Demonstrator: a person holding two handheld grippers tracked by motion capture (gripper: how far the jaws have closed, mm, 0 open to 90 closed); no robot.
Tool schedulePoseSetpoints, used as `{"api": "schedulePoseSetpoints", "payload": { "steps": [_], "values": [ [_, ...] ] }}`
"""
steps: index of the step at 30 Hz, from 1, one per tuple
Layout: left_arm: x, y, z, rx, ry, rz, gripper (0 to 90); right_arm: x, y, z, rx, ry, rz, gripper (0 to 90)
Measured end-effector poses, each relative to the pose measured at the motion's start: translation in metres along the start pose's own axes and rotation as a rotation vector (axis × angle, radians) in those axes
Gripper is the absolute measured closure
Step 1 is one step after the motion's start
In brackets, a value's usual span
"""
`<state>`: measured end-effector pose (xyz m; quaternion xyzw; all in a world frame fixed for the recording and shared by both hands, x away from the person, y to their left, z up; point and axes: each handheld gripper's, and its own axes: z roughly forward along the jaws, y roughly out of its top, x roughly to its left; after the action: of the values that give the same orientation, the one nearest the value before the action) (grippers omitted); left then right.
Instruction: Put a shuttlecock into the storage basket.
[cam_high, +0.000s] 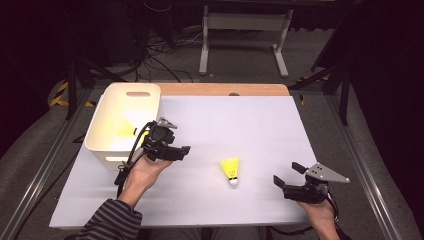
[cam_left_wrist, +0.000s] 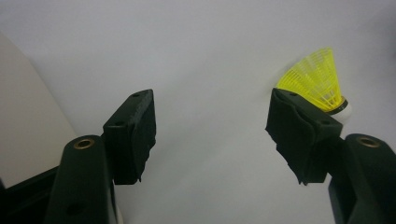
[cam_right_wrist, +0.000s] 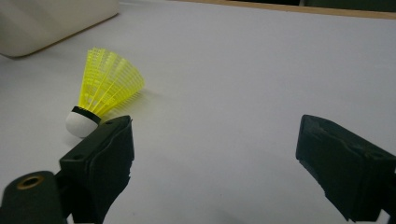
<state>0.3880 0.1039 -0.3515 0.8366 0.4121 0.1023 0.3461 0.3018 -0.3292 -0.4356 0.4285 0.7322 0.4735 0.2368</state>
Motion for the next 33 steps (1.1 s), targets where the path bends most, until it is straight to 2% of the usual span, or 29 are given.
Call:
{"api": "schedulePoseSetpoints", "payload": {
  "steps": [11, 20, 23, 25, 33],
  "values": [
    [-0.006, -0.007, 0.004, 0.007, -0.014, 0.02, 34.7, 0.0, 0.0, 0.0, -0.001, -0.001, 0.004, 11.8],
    [-0.01, -0.017, 0.009, 0.006, -0.031, 0.02, 34.6, 0.0, 0.0, 0.0, 0.002, 0.0, 0.004, 11.8],
    [-0.012, -0.021, 0.01, 0.004, -0.045, 0.005, 34.6, 0.0, 0.0, 0.0, 0.002, 0.0, 0.004, 11.7],
    [-0.012, -0.024, 0.011, 0.004, -0.043, 0.014, 34.5, 0.0, 0.0, 0.0, 0.001, -0.001, 0.005, 11.8],
    [-0.014, -0.033, 0.013, 0.003, -0.054, 0.009, 34.5, 0.0, 0.0, 0.0, 0.0, -0.003, 0.007, 11.7]
  ]
}}
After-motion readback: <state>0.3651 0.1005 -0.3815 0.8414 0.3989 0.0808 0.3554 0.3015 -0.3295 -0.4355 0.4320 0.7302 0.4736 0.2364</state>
